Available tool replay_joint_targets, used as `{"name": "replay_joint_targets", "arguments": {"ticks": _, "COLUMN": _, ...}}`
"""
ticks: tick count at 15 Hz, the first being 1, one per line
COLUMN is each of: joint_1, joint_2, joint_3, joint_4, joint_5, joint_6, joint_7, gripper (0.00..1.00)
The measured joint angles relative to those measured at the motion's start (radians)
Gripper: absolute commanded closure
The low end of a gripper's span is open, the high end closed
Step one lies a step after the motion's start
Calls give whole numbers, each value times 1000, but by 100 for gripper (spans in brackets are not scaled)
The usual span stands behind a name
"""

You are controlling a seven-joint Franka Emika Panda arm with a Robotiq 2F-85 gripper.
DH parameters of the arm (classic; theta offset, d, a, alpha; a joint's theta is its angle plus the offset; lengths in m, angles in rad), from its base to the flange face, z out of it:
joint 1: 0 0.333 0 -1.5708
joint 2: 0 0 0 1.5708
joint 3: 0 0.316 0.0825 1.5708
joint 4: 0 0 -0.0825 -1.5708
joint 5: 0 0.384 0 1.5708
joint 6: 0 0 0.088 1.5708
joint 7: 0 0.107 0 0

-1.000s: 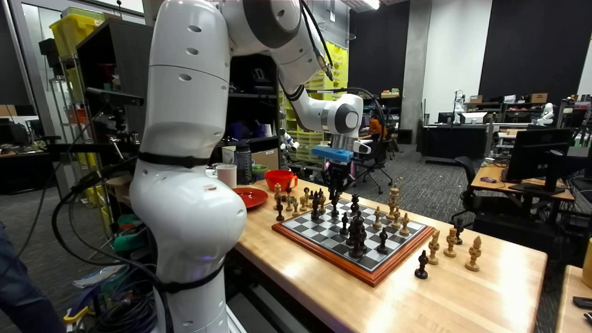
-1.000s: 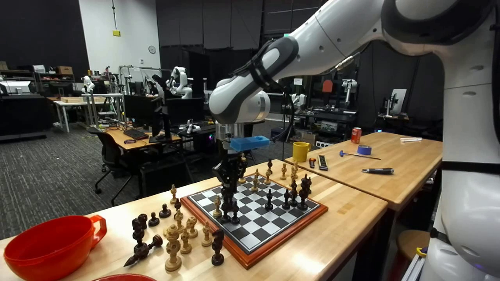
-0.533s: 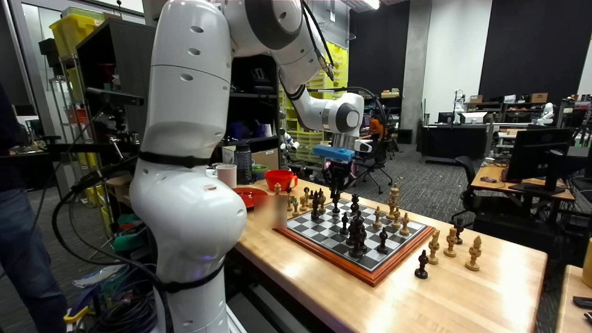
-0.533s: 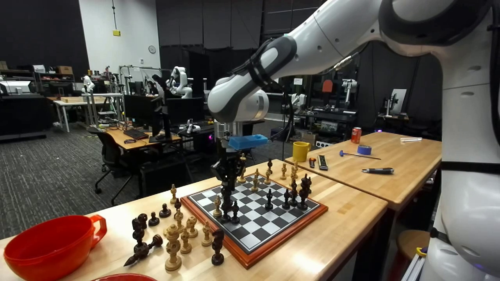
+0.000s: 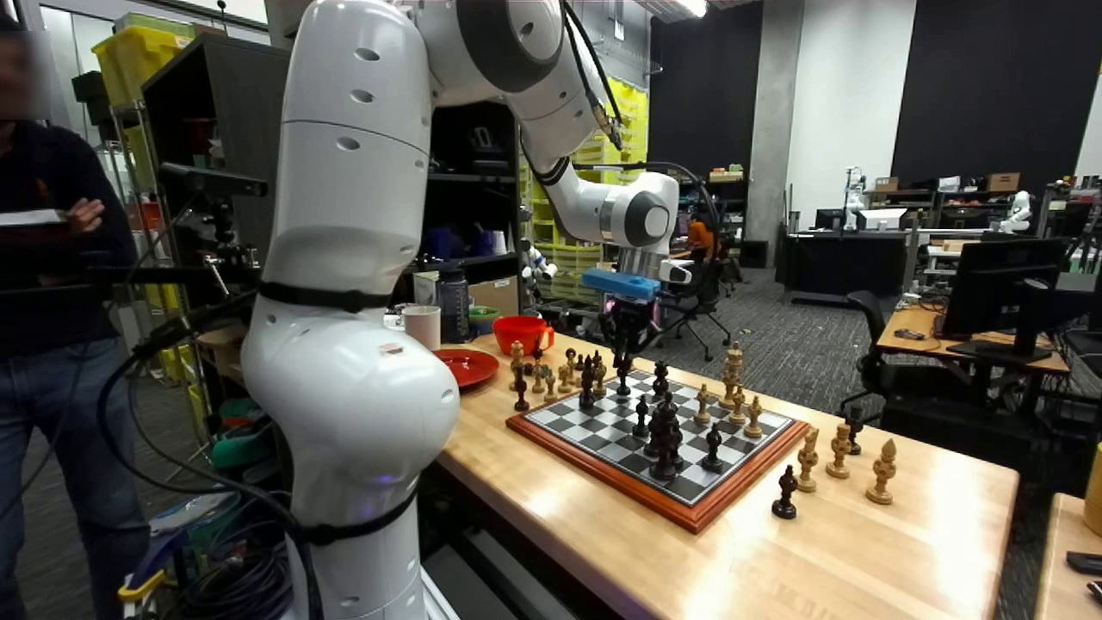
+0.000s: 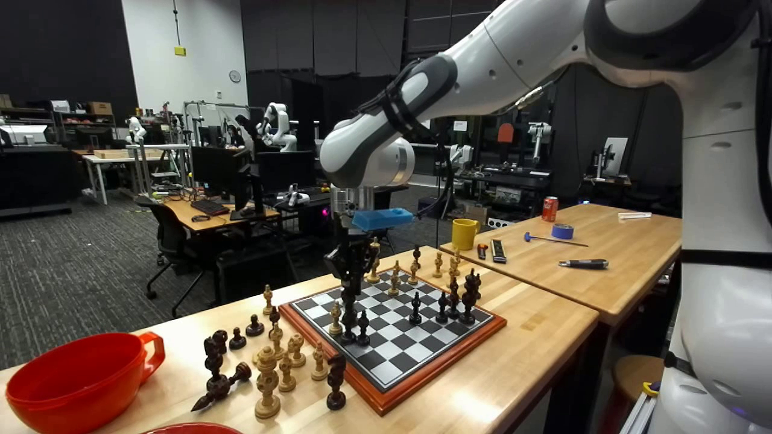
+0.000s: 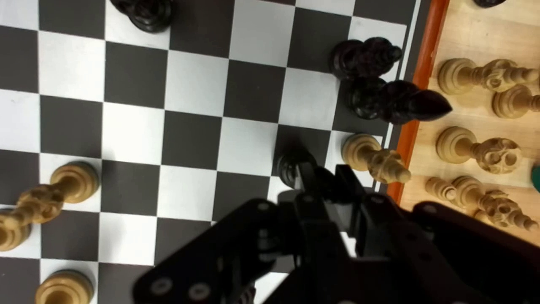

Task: Move the black chess piece one space backwards

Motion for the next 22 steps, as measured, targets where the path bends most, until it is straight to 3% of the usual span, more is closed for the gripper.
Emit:
{"name": "replay_joint_targets", "arguments": {"ticks": 18, "joint_1": -3, "joint_2": 7, "joint_3": 1, "joint_4": 1, "joint_5": 23, "joint_6": -8, "joint_7": -23, "gripper": 96}}
{"name": "replay_joint_targets", "arguments": {"ticks": 19, "joint_1": -4, "joint_2": 10, "joint_3": 1, "joint_4": 2, "joint_5": 23, "joint_6": -9, "joint_7": -24, "gripper": 87}}
{"name": "replay_joint_targets", "arguments": {"ticks": 20, "joint_1": -5, "joint_2": 12, "joint_3": 1, "joint_4": 2, "joint_5": 23, "joint_6": -10, "joint_7": -25, "gripper": 58}}
{"name": "replay_joint_targets", "arguments": {"ticks": 22, "joint_1": -6, "joint_2": 14, "joint_3": 1, "joint_4": 3, "joint_5": 23, "joint_6": -10, "joint_7": -26, "gripper": 53}}
